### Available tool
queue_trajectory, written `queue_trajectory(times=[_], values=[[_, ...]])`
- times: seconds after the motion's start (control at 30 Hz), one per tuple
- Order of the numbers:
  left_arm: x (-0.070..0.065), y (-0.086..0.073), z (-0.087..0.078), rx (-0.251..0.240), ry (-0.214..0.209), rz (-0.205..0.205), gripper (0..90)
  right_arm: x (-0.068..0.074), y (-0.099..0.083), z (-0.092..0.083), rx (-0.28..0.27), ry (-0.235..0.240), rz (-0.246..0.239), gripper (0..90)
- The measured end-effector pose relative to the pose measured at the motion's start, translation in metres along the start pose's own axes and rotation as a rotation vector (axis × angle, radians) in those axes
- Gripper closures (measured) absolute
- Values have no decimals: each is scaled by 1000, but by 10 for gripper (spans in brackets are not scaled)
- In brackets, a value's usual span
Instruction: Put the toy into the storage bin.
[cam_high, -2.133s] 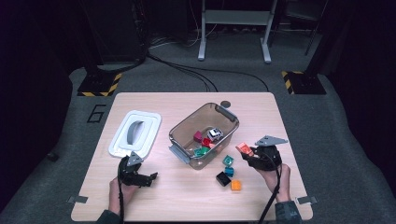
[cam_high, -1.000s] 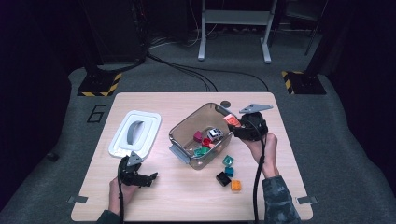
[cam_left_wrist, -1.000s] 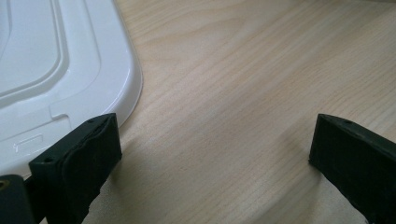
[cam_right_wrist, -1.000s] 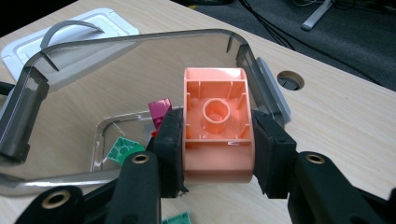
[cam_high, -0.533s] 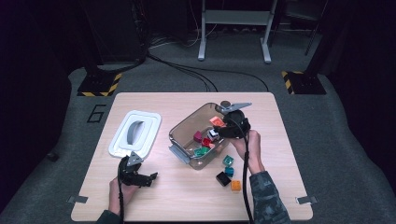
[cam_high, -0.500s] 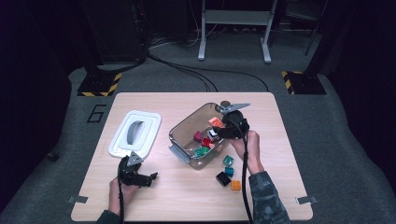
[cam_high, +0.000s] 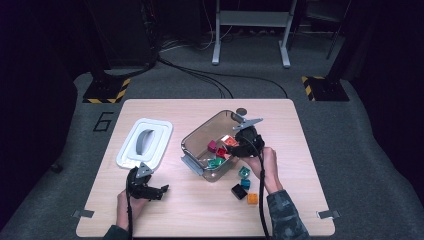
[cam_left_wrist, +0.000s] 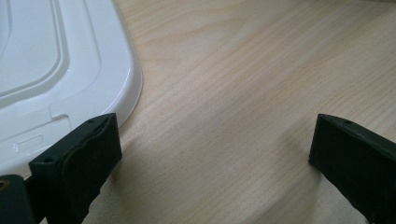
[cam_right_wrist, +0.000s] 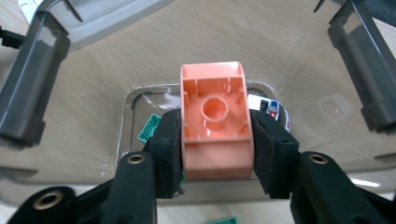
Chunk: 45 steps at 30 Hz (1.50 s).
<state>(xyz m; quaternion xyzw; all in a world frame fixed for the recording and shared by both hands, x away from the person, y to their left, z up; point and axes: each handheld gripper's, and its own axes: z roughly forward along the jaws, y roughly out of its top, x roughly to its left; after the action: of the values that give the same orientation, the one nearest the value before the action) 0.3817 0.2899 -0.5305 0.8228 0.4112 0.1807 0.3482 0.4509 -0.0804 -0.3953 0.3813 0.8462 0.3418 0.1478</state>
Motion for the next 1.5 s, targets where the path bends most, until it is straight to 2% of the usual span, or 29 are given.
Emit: queue_trajectory(times=[0.1, 0.27, 0.4, 0.43, 0.67, 0.8, 0.93, 1.13, 1.23, 1.3, 1.33, 1.5], values=[[0, 0, 0, 0, 0, 0, 20, 1, -2, -3, -7, -6, -1, 498], [0, 0, 0, 0, 0, 0, 20, 2, -7, -15, -44, -20, 22, 346], [0, 0, 0, 1, 0, 0, 20, 3, -14, -26, -67, -32, 34, 279], [0, 0, 0, 0, 0, 0, 20, 3, -22, -32, -74, -35, 45, 234], [0, 0, 0, 0, 0, 0, 20, 4, -54, -41, -58, -39, 80, 170], [0, 0, 0, 1, 0, 0, 20, 6, -77, -42, -42, -37, 104, 135], [0, 0, 0, 3, -2, 0, 20, 11, -104, -38, 2, -61, 157, 91], [0, 0, 0, 0, 0, 0, 20, 22, -140, -29, 34, -73, 206, 123], [0, 0, -1, 9, -4, 2, 20, 29, -156, -23, 46, -71, 204, 148], [0, 0, -1, 9, -5, 2, 20, 31, -164, -20, 37, -68, 203, 202], [0, 0, -1, 9, -4, 1, 20, 33, -166, -18, 36, -75, 219, 214], [0, 0, -1, 9, -4, 2, 20, 34, -173, -12, 58, -78, 203, 346]])
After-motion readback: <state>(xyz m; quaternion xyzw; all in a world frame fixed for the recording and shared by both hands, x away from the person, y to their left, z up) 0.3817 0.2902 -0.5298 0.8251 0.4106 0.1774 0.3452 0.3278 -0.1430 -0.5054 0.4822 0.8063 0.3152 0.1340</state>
